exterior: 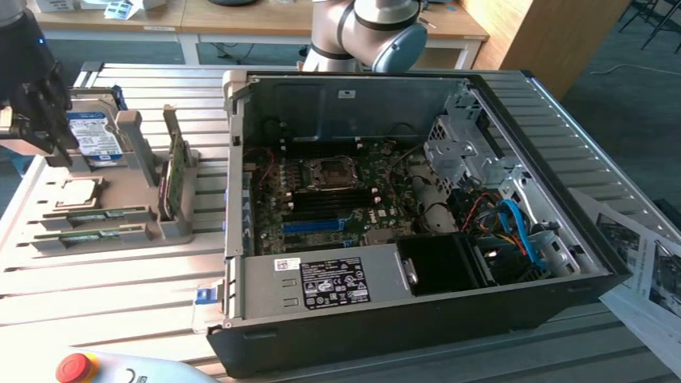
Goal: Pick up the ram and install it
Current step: 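Pick up the ram and move it above insertion slot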
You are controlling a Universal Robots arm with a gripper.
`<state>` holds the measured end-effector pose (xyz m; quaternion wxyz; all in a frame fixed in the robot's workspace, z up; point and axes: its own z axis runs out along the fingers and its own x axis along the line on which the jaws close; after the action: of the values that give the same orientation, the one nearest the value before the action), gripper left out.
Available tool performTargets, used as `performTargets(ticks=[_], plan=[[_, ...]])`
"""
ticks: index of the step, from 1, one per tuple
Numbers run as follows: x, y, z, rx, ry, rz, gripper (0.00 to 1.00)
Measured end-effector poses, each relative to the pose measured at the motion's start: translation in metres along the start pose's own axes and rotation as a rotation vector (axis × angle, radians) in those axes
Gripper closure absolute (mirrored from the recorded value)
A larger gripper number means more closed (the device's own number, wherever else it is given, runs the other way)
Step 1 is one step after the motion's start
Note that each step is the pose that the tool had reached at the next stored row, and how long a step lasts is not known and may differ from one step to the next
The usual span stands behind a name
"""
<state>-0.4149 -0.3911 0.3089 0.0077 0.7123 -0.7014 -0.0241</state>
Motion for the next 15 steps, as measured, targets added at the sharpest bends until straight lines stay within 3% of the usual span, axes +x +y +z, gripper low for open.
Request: performTargets(ticks=[6, 15], plan=[[0.0088, 0.0001, 0.0000, -0.0001, 0.0001, 0.000, 0.63], [0.0093, 0.0001, 0.0000, 0.0000, 0.0000, 0.000, 0.63]])
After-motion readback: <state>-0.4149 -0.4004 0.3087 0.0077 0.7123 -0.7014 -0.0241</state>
